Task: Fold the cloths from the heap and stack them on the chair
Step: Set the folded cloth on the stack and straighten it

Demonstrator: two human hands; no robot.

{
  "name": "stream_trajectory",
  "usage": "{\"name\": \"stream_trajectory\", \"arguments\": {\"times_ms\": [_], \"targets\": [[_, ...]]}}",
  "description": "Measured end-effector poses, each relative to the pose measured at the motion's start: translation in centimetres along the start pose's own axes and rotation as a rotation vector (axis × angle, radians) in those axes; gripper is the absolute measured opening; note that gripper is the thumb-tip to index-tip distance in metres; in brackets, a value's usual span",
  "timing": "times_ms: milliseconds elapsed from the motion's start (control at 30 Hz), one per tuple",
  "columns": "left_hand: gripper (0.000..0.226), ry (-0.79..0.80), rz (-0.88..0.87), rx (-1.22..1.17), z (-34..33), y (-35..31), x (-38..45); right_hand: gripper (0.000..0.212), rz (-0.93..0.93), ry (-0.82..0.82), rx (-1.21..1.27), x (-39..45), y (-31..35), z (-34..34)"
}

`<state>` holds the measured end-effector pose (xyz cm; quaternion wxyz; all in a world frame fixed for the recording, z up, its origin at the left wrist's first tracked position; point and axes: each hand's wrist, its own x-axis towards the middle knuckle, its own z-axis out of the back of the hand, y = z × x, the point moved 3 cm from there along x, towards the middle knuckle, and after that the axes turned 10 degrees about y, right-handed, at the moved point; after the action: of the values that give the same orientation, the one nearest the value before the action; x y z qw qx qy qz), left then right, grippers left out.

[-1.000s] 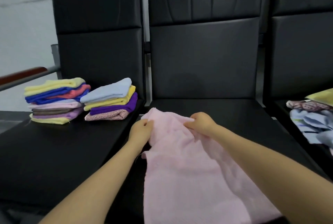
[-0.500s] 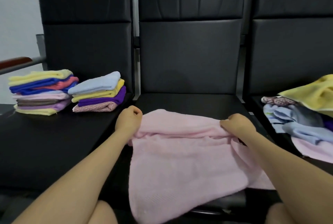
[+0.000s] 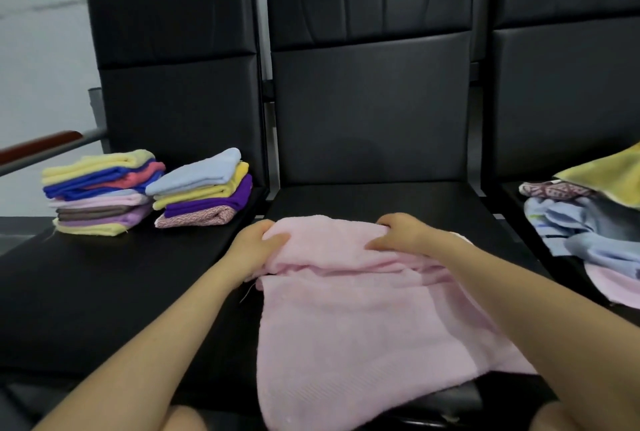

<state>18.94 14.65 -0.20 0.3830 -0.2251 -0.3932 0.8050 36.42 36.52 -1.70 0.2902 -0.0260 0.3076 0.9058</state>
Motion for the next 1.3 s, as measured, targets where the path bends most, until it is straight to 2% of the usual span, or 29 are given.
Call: {"name": "stream_trajectory", "arguments": {"times_ms": [33,67,167,267,333,433,500,533,567,633,733,767,833,867,933,1033,1100,1200,1300], "targets": [[0.009,-0.066,-0.028,0.005,0.2,-0.4,0.0,0.019,0.044,-0.003,0.028,-0.2,0.5,0.1],[0.007,-0.137,-0.066,0.009,0.5,-0.8,-0.1,0.019,0.091,-0.041,0.104,-0.5,0.9,0.5],[0.009,-0.319,-0.203,-0.006,1.1,-2.0,-0.2,0.013,0.140,-0.304,0.348,-1.7,0.9,2.8],[0.005,-0.386,-0.319,0.138,0.7,-2.9,-0.2,0.007,0.217,-0.451,0.374,-3.6,0.5,4.8],[0.004,-0.279,-0.373,0.264,-0.1,-2.8,-0.1,0.010,0.263,-0.387,0.258,-4.4,0.5,5.0],[0.003,0.000,-0.350,0.404,-1.6,-1.5,-0.3,0.017,0.197,-0.041,0.096,-4.8,0.4,2.8],[0.007,0.156,-0.317,0.398,-2.5,-0.5,-0.6,0.037,0.107,0.179,0.022,-4.9,0.5,1.0],[0.014,0.186,-0.298,0.359,-2.7,-0.2,-0.7,0.048,0.081,0.216,0.005,-4.8,0.8,0.5],[0.022,0.184,-0.269,0.304,-2.7,0.0,-0.8,0.055,0.067,0.198,0.015,-4.6,1.3,0.3],[0.033,0.149,-0.206,0.213,-2.3,0.0,-0.9,0.059,0.031,0.061,0.061,-4.0,2.0,0.1],[0.028,0.115,-0.143,0.131,-2.1,0.2,-0.9,0.047,0.005,-0.112,-0.019,-2.8,2.5,-0.7],[0.026,0.103,-0.113,0.127,-2.2,0.4,-0.8,0.047,-0.004,-0.105,-0.042,-2.5,2.5,-1.1],[0.041,0.038,-0.044,0.184,-2.2,0.4,-0.5,0.042,-0.003,-0.042,-0.072,-1.9,2.3,-1.8],[0.050,0.006,-0.003,0.203,-2.4,0.3,-0.4,0.039,0.022,-0.013,-0.065,-1.9,2.3,-1.9],[0.055,-0.023,0.072,0.168,-3.0,-0.2,-0.2,0.036,0.104,0.016,-0.019,-2.0,2.4,-1.7],[0.047,0.014,0.129,0.109,-4.1,-0.8,0.1,0.032,0.169,0.034,0.197,-2.9,2.3,-1.2],[0.037,-0.002,0.066,0.021,-4.4,-1.0,0.5,0.037,0.196,0.021,0.363,-3.5,2.5,-0.7],[0.030,-0.118,-0.032,-0.144,-3.6,-1.8,0.6,0.046,0.133,-0.034,0.499,-4.0,3.0,0.0],[0.020,-0.257,0.049,-0.340,-2.1,-1.6,0.5,0.047,0.088,0.064,0.499,-3.8,3.3,-0.8]]}}
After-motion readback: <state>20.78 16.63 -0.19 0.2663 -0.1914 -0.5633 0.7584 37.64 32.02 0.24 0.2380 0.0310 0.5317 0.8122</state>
